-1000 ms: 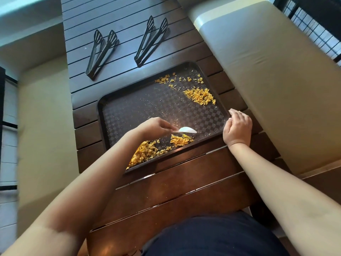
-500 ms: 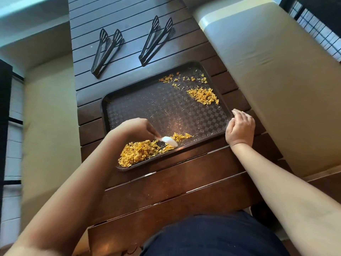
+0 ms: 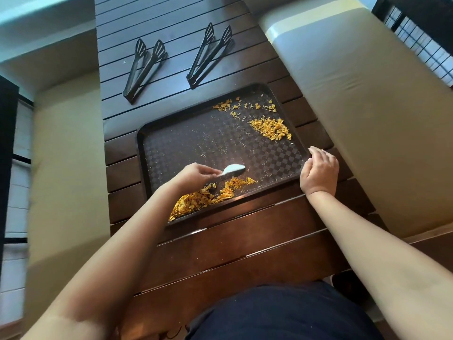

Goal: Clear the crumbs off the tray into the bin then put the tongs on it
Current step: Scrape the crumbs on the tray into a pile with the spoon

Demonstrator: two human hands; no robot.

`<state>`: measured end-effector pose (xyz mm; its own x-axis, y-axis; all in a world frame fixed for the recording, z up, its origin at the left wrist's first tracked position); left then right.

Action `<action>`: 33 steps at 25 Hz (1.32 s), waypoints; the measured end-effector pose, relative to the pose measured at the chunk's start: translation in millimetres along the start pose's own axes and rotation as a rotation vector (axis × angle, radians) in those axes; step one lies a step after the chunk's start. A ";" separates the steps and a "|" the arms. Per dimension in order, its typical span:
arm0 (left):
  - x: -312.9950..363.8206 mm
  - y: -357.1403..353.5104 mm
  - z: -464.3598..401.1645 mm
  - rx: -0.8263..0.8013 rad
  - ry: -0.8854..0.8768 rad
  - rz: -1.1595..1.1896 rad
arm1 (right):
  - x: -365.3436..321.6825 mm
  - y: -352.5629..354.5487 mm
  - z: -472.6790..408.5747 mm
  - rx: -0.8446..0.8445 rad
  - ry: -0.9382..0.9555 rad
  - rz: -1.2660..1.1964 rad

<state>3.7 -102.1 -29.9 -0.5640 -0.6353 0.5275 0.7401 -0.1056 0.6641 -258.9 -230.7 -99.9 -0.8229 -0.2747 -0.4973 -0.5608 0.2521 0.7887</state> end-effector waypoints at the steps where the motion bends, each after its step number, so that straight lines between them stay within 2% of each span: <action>1: -3.0 0.0 1.0 -0.046 -0.006 -0.038 | 0.2 -0.1 0.0 0.003 0.002 -0.002; 3: -6.1 0.7 2.8 -0.085 -0.021 -0.085 | 1.0 -0.5 -0.1 0.005 0.008 -0.002; 8: 12.6 -5.7 -3.3 0.041 -0.062 0.014 | 1.3 -0.1 0.4 -0.001 0.004 0.001; 13: 21.5 -8.0 -2.5 -0.068 -0.142 -0.227 | 1.3 0.1 1.0 -0.005 -0.002 -0.005; 17: 4.0 14.9 7.0 -0.152 -0.086 -0.364 | 1.3 -0.8 0.8 -0.008 -0.003 -0.009; 19: -0.1 23.2 8.4 -0.160 -0.058 -0.298 | 0.7 -0.5 0.8 0.003 -0.001 -0.004; 22: 10.8 16.9 1.0 -0.091 -0.082 -0.096 | 1.0 0.3 0.5 -0.003 0.000 -0.003; 24: 23.1 2.7 -5.6 -0.083 -0.117 -0.073 | 0.7 0.2 1.1 -0.003 0.003 -0.001; 27: 35.0 -14.2 -12.3 -0.108 -0.176 -0.198 | 0.6 0.0 0.4 -0.002 0.000 -0.004; 30: 39.1 -6.1 -8.0 -0.072 -0.254 -0.477 | 1.0 0.6 0.4 0.001 0.006 -0.002; 33: 30.9 16.3 -3.5 -0.064 -0.232 -0.673 | 0.7 0.5 0.4 -0.001 0.007 -0.001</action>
<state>-0.4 -126.1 -4.6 -0.9640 -0.2384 0.1180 0.2203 -0.4669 0.8564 -259.8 -230.4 -100.0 -0.8217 -0.2815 -0.4955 -0.5615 0.2509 0.7886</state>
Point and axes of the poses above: each hand's wrist, its own z-axis away from the middle knuckle, its own y-axis out of the back of the hand, x = y × z, the point moved 2 cm from there along -z, towards the middle knuckle, and after that the axes turned 8 degrees about x, right-handed, at the moved point
